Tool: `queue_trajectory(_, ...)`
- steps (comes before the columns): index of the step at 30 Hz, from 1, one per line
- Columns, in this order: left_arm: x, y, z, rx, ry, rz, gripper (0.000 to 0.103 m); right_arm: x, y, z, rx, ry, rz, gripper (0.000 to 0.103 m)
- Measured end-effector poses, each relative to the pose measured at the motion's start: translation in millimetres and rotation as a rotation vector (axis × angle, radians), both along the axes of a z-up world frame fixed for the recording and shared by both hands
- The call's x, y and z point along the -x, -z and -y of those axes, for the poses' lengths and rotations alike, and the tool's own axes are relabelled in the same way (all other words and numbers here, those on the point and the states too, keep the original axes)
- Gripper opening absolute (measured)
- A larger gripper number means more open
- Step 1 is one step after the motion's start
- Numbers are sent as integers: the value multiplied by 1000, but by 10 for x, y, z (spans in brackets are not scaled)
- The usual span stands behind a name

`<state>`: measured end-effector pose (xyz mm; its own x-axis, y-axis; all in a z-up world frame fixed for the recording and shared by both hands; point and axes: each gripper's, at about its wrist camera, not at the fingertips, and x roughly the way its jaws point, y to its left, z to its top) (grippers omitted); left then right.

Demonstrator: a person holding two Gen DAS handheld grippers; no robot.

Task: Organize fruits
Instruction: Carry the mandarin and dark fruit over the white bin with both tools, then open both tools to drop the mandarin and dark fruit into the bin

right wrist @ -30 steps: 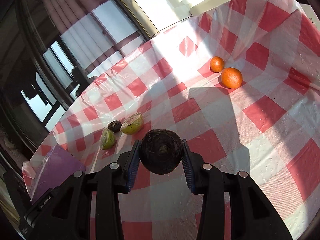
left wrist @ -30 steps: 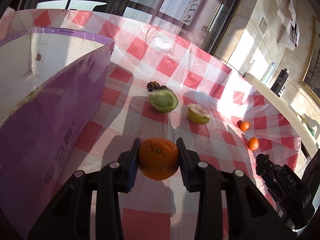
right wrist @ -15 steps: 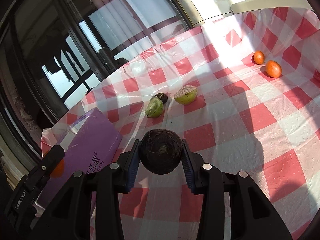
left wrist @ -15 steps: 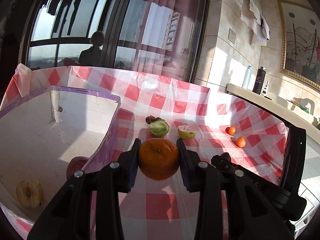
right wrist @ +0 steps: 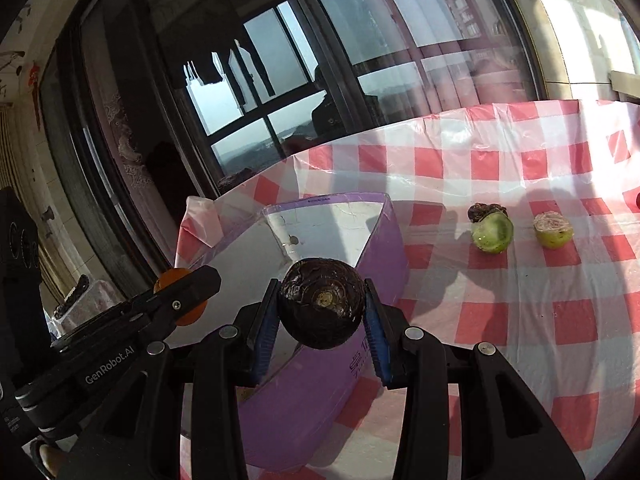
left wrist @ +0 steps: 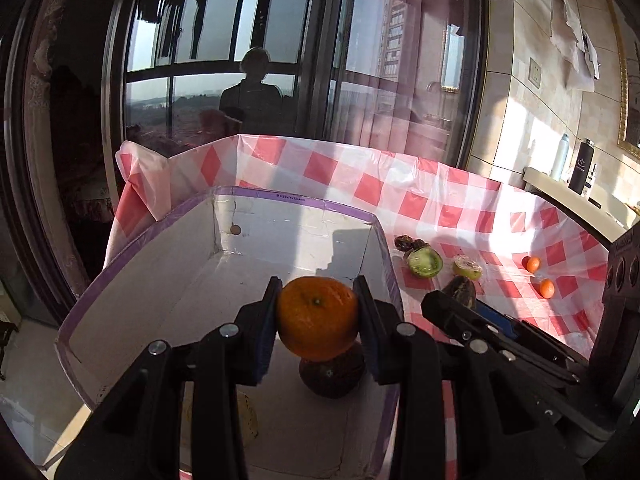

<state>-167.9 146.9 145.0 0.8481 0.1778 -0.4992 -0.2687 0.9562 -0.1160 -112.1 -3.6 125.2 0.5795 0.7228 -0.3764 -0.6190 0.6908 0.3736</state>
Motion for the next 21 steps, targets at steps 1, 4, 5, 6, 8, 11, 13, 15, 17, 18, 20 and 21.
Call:
queue_trajectory(1,-28,38,-91,2,-6,-31,36,5,-30,-79,12,-12,10,40)
queue_trajectory(4,-142,163,-326,-11,-29,-135,36,-17,-106,-313,67,-46,30,40)
queue_trajectory(5,-181,200,-397,-15,-32,-166,36,-33,-121,-393,107,-53,35,40)
queue_trajectory(6,-215,236,-466,-15,-38,-192,36,-50,-122,-481,161,-62,38,40)
queue_trajectory(8,-300,329,-586,-23,-50,-257,36,-103,-82,-657,270,-99,24,40)
queue_trajectory(11,-400,453,-716,-2,-43,-333,36,-141,3,-888,418,-130,32,40)
queue_trajectory(13,-428,487,-745,-5,-35,-369,36,-161,38,-1042,497,-158,40,40)
queue_trajectory(15,-466,513,-760,-18,-38,-408,36,-214,103,-1209,593,-182,16,40)
queue_trajectory(17,-507,538,-773,-17,-15,-439,35,-285,215,-1362,690,-205,-7,40)
queue_trajectory(18,-527,558,-786,-29,-27,-462,36,-320,273,-1416,729,-215,-26,40)
queue_trajectory(20,-559,582,-793,-28,-16,-490,37,-325,352,-1516,825,-199,-5,40)
queue_trajectory(21,-580,597,-807,-6,0,-504,37,-324,386,-1543,866,-185,5,41)
